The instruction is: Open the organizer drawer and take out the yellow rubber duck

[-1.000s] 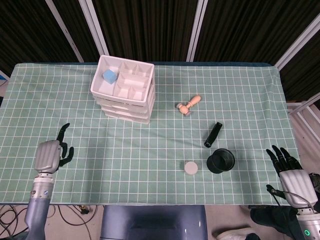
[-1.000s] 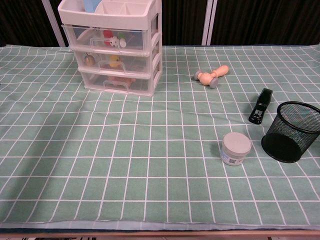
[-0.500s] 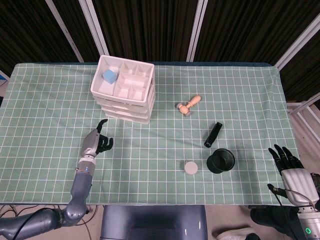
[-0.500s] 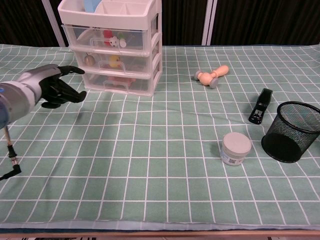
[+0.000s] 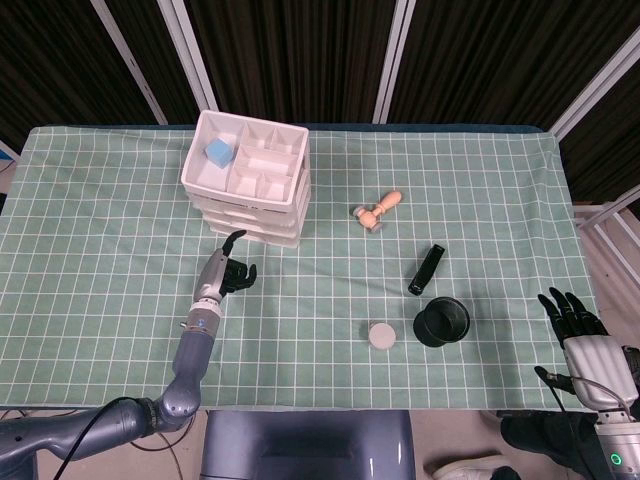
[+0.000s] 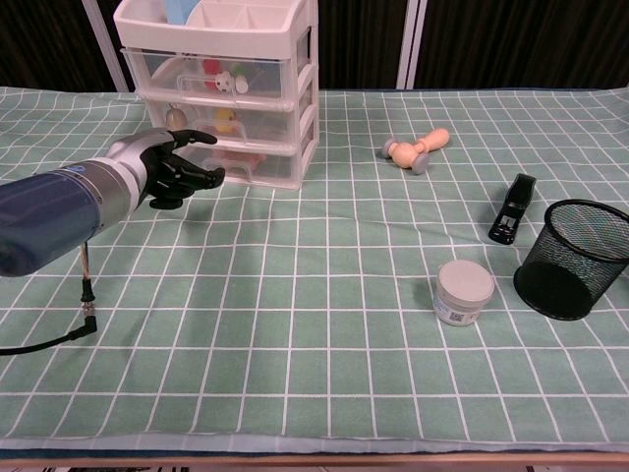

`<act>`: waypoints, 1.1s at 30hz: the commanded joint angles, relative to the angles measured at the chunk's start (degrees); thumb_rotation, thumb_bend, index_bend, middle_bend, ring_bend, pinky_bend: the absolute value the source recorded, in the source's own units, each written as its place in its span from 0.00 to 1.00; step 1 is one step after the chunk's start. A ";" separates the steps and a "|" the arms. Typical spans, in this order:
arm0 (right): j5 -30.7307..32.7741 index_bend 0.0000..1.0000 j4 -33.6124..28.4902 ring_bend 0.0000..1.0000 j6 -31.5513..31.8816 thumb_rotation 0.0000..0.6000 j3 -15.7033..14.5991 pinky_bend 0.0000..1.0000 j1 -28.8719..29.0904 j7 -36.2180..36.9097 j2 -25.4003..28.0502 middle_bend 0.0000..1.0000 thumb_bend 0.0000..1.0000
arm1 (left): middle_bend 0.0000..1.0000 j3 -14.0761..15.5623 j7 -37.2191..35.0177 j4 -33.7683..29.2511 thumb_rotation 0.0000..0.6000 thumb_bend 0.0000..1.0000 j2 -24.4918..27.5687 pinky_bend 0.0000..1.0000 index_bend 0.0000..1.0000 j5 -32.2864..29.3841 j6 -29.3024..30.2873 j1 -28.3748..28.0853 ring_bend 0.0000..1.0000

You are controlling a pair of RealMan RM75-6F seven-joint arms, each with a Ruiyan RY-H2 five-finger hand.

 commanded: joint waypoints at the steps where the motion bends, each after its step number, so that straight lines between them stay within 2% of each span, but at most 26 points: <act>1: 0.18 0.00 -0.10 0.00 -0.11 1.00 0.05 0.23 0.02 0.09 0.03 0.00 0.07 | 0.92 -0.58 -1.68 1.23 1.00 0.48 -0.77 1.00 0.12 -0.07 -0.68 -0.58 0.95; 7: 0.35 0.00 -0.28 0.00 -0.12 1.00 0.10 0.23 -0.01 0.03 0.04 0.00 0.07 | 0.93 -0.82 -3.76 2.91 1.00 0.48 -1.52 1.00 0.13 0.87 -1.08 -1.23 0.95; 11: 0.53 0.00 -0.30 0.00 -0.22 1.00 0.15 0.23 0.02 -0.09 -0.04 0.00 0.07 | 0.93 -1.89 -5.93 3.43 1.00 0.48 -1.79 1.00 0.14 -0.71 -3.34 -1.80 0.95; 33: 1.46 0.00 -0.91 0.00 -0.69 1.00 0.32 0.23 -0.03 0.30 0.18 0.00 0.07 | 0.93 -1.83 -10.34 6.91 1.00 0.48 -2.89 1.00 0.15 0.30 -5.41 -3.87 0.96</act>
